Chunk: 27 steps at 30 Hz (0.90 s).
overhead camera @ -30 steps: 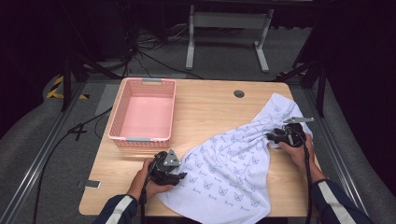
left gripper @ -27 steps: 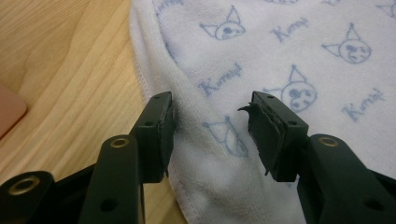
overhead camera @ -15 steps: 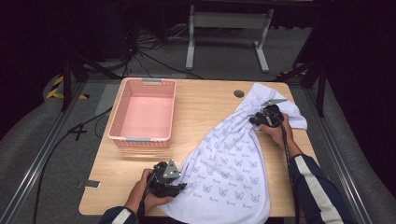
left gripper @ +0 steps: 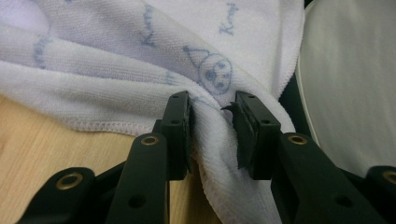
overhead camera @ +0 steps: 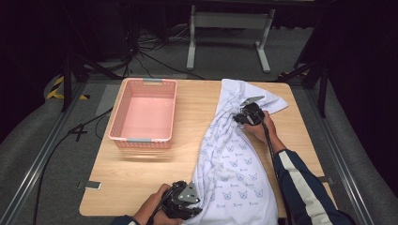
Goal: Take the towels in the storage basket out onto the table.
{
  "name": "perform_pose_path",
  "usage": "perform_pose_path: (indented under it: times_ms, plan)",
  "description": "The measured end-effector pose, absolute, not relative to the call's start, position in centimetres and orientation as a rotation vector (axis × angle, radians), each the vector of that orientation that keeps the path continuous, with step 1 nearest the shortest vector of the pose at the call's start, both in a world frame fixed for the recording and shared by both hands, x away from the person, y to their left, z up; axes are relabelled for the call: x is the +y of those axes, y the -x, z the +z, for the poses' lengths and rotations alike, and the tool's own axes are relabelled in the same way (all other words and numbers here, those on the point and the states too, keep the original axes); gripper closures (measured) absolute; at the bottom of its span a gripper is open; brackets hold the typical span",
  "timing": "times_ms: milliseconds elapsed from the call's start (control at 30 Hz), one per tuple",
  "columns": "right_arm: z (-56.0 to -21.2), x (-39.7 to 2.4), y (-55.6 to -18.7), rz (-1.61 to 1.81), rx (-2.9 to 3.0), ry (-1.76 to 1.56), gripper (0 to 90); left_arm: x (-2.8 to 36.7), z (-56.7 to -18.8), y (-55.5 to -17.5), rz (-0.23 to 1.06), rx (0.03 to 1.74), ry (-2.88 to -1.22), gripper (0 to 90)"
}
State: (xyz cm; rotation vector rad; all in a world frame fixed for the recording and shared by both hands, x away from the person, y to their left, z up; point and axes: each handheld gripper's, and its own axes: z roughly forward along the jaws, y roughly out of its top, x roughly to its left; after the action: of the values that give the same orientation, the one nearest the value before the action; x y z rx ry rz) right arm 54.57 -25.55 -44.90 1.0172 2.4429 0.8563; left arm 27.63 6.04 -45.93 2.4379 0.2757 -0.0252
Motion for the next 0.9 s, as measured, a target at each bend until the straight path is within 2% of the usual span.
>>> perform_pose_path:
  times_ms: [67, 233, 467, 500, 533, 633, 700, 800, 833, 900]
  plan:
    - [-44.5, -26.5, -53.8, 0.856, 2.474, -1.005, 84.6, 6.3, -45.8, -28.1, -0.008, 0.337, -2.409, 57.4]
    - [-42.7, -30.4, -50.8, 0.845, 2.481, -0.979, 84.1, 7.1, -44.8, -30.0, 0.032, 0.452, -2.285, 50.0]
    - [-41.7, -36.5, -48.8, 0.631, 2.363, -1.04, 83.5, 5.9, -45.1, -34.4, 0.08, 0.545, -2.282, 48.7]
    - [-41.9, -37.2, -48.9, 0.617, 2.334, -1.064, 81.9, 5.6, -45.3, -34.9, 0.069, 0.544, -2.29, 48.7]
    - [-42.2, -37.7, -49.0, 0.612, 2.303, -1.103, 73.8, 5.2, -45.6, -35.3, 0.045, 0.541, -2.289, 48.3]
    - [-43.1, -38.4, -49.1, 0.53, 2.253, -1.148, 69.7, 4.6, -45.9, -35.9, 0.024, 0.538, -2.298, 48.8]
    - [-43.0, -38.4, -48.5, 0.562, 2.226, -1.161, 56.3, 4.2, -46.0, -35.9, 0.016, 0.514, -2.309, 51.0]
    - [-42.2, -38.0, -46.8, 0.722, 2.26, -1.139, 49.5, 3.7, -46.3, -35.3, -0.02, 0.474, -2.342, 58.5]
    - [-41.8, -37.7, -45.6, 0.838, 2.287, -1.127, 49.5, 3.6, -46.3, -35.2, -0.021, 0.469, -2.345, 64.1]
    - [-41.7, -37.3, -44.0, 0.916, 2.336, -1.106, 45.7, 3.5, -46.2, -34.8, -0.024, 0.451, -2.361, 67.5]
